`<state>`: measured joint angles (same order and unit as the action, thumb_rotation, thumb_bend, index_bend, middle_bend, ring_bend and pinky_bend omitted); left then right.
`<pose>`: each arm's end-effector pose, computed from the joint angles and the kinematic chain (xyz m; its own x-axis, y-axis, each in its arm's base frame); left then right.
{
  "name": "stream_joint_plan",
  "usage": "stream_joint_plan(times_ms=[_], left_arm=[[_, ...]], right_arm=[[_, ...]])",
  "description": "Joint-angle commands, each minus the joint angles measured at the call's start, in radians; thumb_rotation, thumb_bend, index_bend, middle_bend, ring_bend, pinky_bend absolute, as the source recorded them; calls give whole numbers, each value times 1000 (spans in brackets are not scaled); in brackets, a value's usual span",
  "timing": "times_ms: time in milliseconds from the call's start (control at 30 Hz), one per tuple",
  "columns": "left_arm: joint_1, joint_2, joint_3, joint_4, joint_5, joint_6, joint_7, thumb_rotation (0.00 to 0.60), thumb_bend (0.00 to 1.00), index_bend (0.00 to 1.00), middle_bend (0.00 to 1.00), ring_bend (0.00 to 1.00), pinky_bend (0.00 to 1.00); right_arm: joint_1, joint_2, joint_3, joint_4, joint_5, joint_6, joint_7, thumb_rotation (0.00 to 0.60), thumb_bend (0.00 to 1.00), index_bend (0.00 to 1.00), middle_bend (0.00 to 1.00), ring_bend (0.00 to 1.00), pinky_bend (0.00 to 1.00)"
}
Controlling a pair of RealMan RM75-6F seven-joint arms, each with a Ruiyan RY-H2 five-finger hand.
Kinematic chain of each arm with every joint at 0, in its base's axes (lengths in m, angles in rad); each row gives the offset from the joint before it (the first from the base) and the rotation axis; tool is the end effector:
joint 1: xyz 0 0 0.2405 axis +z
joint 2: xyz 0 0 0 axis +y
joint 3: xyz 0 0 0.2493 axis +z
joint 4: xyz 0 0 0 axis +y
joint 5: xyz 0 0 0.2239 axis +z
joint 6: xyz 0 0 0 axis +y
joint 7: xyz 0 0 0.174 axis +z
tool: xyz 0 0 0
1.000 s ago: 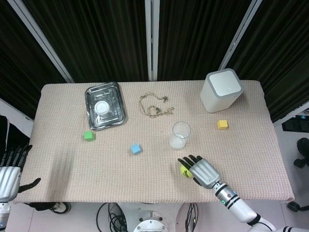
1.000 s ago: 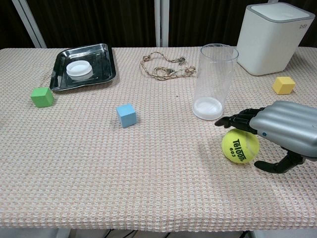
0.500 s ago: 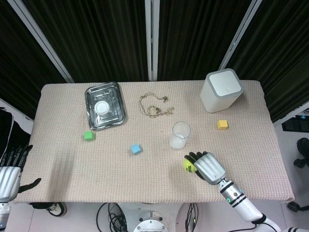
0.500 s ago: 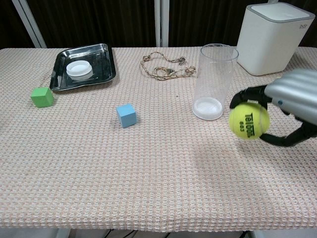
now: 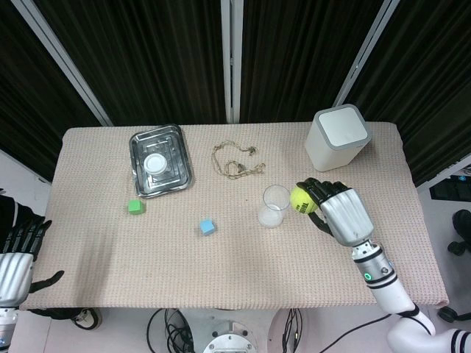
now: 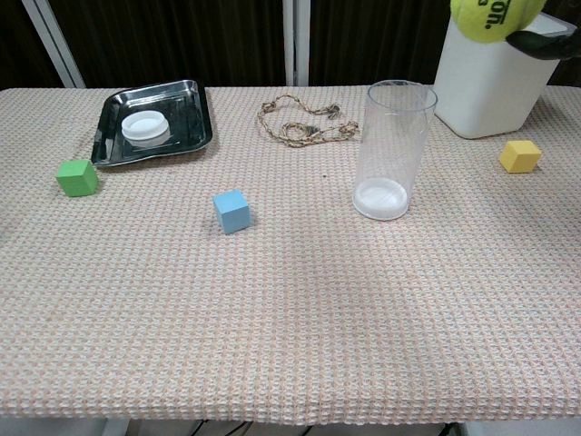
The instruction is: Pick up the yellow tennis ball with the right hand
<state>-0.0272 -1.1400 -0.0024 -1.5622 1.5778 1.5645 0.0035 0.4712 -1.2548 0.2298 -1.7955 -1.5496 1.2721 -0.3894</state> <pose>-0.3161 0.1832 0.1408 0.4285 -0.0078 0.9035 0.9030 -0.0316 -0.4286 -0.1229 -0.3130 0.0871 0.4404 0.1598 0.8835 -0.7631 -0.4518 0.4621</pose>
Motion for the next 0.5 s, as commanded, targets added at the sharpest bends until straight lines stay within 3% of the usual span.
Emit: stream_joint_plan(times_ms=[33, 267, 433, 500], left_arm=[[0, 0, 0, -1, -3, -2, 1, 600, 0, 57, 0, 0, 0], [-6, 1, -3, -6, -5, -11, 11, 600, 0, 57, 0, 0, 0], [-6, 3, -4, -1, -12, -13, 2, 600, 0, 57, 0, 0, 0], [-5, 3, -4, 2, -13, -13, -2, 600, 0, 57, 0, 0, 0]], right_arm=[[64, -55, 23, 43, 61, -79, -21, 600, 331, 523, 404, 431, 521], [119, -110, 24, 66, 114, -138, -47, 600, 327, 479, 354, 358, 424], [134, -115, 27, 59, 172, -160, -61, 600, 249, 244, 236, 109, 139], [137, -120, 26, 64, 180, -156, -64, 600, 239, 192, 198, 52, 78]])
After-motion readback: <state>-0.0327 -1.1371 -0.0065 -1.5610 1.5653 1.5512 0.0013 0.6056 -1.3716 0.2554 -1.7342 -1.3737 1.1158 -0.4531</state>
